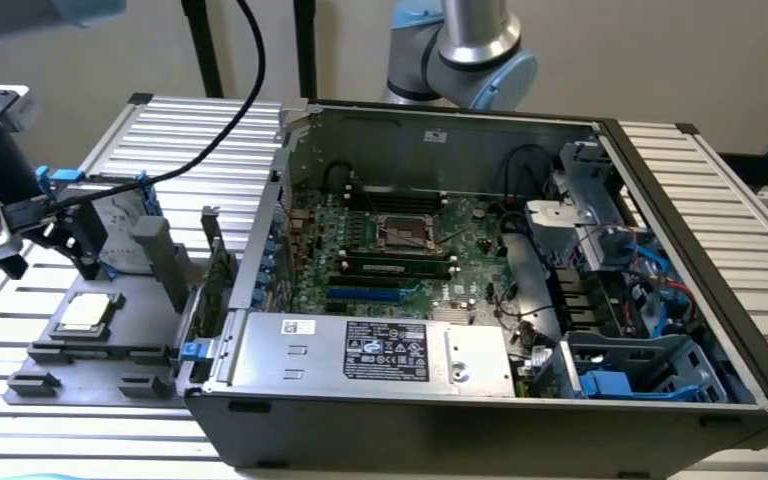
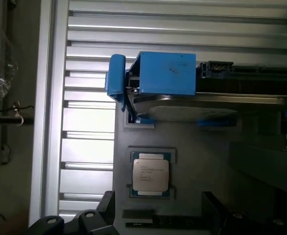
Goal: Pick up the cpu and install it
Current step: 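Pick up the cpu and move it towards the insertion slot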
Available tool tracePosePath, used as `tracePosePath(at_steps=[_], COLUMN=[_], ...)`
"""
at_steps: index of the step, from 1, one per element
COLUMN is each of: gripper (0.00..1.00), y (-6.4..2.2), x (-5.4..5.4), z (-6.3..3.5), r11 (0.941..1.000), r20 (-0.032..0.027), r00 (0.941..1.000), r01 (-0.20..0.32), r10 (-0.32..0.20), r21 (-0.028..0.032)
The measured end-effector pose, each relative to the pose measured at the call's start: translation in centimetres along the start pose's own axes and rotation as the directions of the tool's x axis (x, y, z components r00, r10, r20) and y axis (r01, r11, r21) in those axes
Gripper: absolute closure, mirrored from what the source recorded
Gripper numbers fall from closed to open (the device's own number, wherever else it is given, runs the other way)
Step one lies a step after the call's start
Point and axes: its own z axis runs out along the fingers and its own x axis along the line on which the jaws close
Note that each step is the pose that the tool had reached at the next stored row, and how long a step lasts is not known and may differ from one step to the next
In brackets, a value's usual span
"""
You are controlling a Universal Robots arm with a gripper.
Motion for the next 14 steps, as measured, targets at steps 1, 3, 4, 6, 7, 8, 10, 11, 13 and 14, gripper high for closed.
tracePosePath(at_steps=[1, 3, 4, 6, 7, 8, 10, 11, 13, 14], gripper=[0.21, 0.21, 0.21, 0.21, 0.21, 0.21, 0.21, 0.21, 0.21, 0.21], y=[-0.02, -0.06, -0.08, -0.12, -0.15, -0.17, -0.22, -0.24, -0.28, -0.31], x=[0.0, 0.0, 0.0, 0.0, 0.0, 0.0, 0.0, 0.0, 0.0, 0.0], z=[0.18, 0.54, 0.72, 1.08, 1.27, 1.44, 1.81, 1.99, 2.35, 2.53], r11=[1.0, 1.0, 1.0, 1.0, 1.0, 1.0, 1.0, 1.0, 1.0, 1.0], r20=[0.0, 0.0, 0.0001, 0.0, 0.0001, 0.0, 0.0, 0.0002, 0.0001, 0.0001], r00=[1.0, 1.0, 1.0, 1.0, 1.0, 1.0, 1.0, 1.0, 1.0, 1.0], r01=[0.0, -0.001, -0.001, -0.001, -0.001, -0.002, -0.002, -0.002, -0.003, -0.004], r10=[0.0, 0.001, 0.001, 0.001, 0.001, 0.002, 0.002, 0.002, 0.003, 0.004], r21=[0.0001, 0.0, 0.0, 0.0, 0.0, 0.0001, 0.0, -0.0001, 0.0, 0.0001])
